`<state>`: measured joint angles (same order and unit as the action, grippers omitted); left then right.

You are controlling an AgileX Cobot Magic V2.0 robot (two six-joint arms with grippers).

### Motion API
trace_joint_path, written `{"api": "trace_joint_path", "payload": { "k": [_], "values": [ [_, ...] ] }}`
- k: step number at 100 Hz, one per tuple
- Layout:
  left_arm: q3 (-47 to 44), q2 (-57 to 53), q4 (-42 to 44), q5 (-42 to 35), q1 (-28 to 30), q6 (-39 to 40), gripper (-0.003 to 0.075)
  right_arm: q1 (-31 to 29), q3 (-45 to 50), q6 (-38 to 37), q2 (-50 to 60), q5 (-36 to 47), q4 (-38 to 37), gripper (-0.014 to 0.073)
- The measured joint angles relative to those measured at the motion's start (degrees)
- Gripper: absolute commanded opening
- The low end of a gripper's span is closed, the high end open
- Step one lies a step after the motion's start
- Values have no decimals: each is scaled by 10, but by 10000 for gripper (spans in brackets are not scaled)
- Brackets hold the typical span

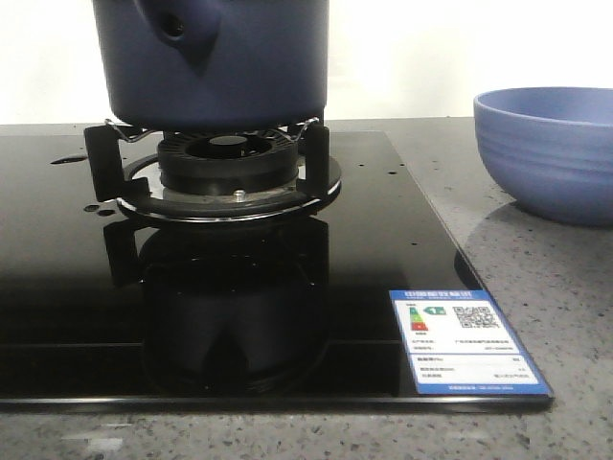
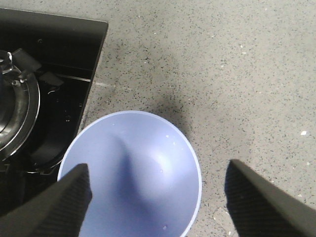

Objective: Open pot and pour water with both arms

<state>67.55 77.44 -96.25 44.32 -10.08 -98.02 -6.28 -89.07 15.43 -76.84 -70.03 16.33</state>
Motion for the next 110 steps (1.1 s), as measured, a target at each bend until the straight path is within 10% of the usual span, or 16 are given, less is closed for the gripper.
{"api": "trace_joint_path", "payload": {
  "k": [25,45,82,110],
  "values": [
    [0,-69,1,4,97,19,403,0,4,6,2,55,98,426],
    [0,-97,55,4,184,127,-21,0,90,115,42,178,256,-74],
    [-68,-152,111,-106,164,161,-20,0,397,595,202,359,661,-60],
    [-240,-265,18,-241,119,51,-20,0,565,703,321,428,714,-60]
  ]
}}
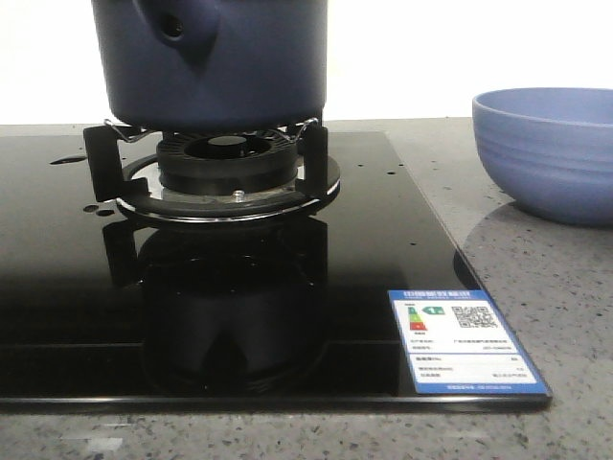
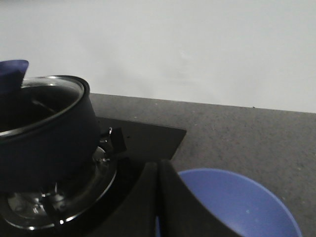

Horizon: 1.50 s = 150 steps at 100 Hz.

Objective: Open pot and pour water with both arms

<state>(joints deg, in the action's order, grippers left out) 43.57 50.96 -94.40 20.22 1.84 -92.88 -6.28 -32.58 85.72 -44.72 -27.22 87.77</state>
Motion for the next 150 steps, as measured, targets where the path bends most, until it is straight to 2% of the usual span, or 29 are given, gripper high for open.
{"api": "trace_joint_path", "payload": {
  "k": [15,31,47,150],
  "values": [
    [-114,-102,-71,-2,0,-73,-20,0,65,18,49,28,4,-60],
    [-206,-204,-82,-12,0,-87,-20,0,115,22,85,61,5,-61],
    [-256,-267,-85,-25,0,-87,-20,0,130,22,96,70,7,-62],
    [-270,-285,-88,-20,0,-87,-20,0,131,24,96,70,27,-62]
  ]
}}
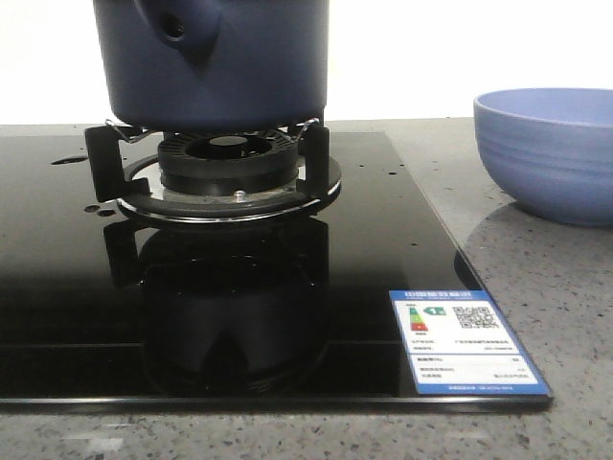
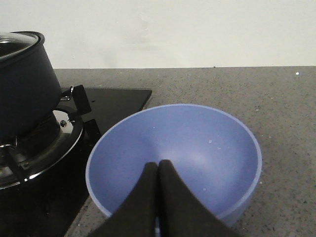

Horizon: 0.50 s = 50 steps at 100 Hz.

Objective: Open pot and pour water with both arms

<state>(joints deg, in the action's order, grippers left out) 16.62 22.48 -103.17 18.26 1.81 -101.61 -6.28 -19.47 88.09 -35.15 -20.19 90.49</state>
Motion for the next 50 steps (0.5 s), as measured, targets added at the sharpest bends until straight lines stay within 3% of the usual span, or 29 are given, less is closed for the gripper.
{"api": "trace_joint_path", "payload": {
  "k": [20,30,37,50],
  "values": [
    [0,0,0,-16,0,2,-20,0,0,0,0,0,0,-62],
    [0,0,44,-34,0,56,-20,0,0,0,0,0,0,-62],
    [2,0,157,-46,2,170,-20,0,0,0,0,0,0,-62],
    [4,0,481,-71,7,516,-20,0,0,0,0,0,1,-62]
  ]
}}
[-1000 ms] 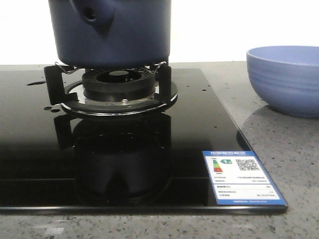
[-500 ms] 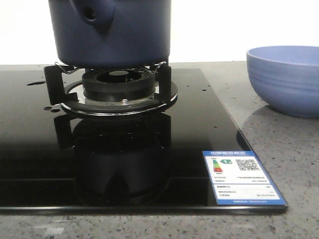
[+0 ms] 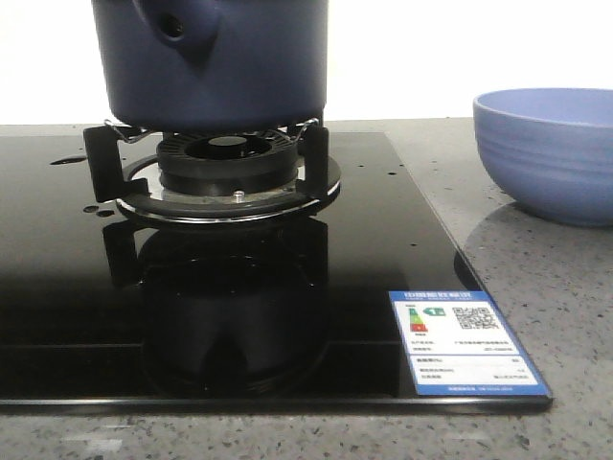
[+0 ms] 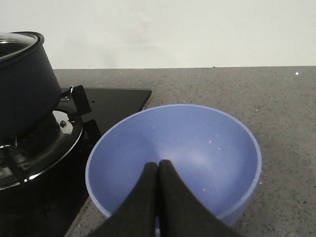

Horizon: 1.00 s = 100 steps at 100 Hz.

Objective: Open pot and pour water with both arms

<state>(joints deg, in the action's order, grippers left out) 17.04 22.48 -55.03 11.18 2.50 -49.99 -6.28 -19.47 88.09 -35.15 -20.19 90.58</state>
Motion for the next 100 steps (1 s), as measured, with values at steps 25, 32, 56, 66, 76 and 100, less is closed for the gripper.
{"api": "trace_joint_path", "payload": {
  "k": [25,32,56,66,76,100],
  "values": [
    [-60,-54,412,-84,-3,457,-20,0,0,0,0,0,0,-62],
    [-90,-85,444,-91,-10,482,-20,0,0,0,0,0,0,-62],
    [-169,-196,477,-96,-31,500,-20,0,0,0,0,0,0,-62],
    [-169,-226,480,-112,-31,500,-20,0,0,0,0,0,0,-62],
    [-169,-227,481,-112,-31,503,-20,0,0,0,0,0,0,-62],
    [-169,-227,481,-103,-31,504,-20,0,0,0,0,0,0,-62]
  ]
}}
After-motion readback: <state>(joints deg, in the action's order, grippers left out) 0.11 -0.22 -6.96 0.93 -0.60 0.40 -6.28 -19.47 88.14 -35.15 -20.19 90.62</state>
